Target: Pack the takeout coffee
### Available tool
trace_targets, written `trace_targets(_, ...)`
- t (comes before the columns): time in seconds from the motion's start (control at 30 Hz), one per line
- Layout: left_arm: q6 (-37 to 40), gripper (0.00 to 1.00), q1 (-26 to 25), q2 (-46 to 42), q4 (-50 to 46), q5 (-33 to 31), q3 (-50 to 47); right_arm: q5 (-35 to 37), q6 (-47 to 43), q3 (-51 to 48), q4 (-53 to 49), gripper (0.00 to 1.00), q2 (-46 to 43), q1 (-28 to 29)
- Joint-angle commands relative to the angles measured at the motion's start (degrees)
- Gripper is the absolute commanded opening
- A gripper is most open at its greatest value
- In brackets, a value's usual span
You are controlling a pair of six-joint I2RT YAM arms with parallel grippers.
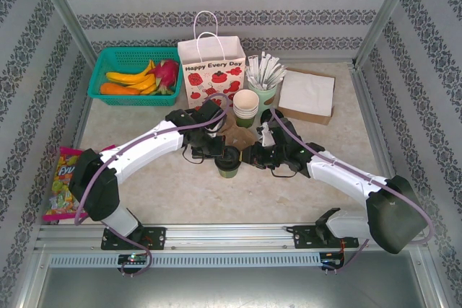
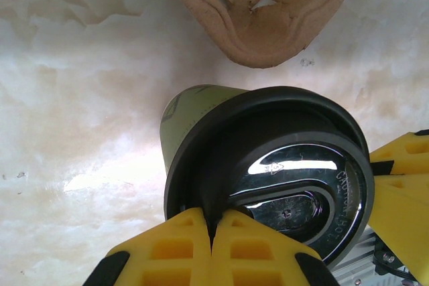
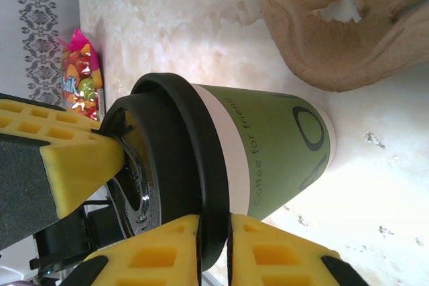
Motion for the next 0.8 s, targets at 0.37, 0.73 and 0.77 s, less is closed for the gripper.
trace_targets(0.37, 2.35, 0.00, -0.95, 6.10, -3.52, -1.63, -4.88, 16.22, -2.16, -2.09, -18.74, 0.18, 4.03, 1.46)
trace_targets(0.73, 3.63, 0.00, -0.08, 15.60, -2.50, -0.90, -12.79, 15.78, -1.19, -4.15, -17.07, 0.23, 6.25, 2.05)
trace_targets(0.77, 4.03, 0.00, -0.07, 15.25, -3.33, -1.29, -11.95, 14.82, -1.15, -3.63, -16.31, 0.24, 4.99, 2.05)
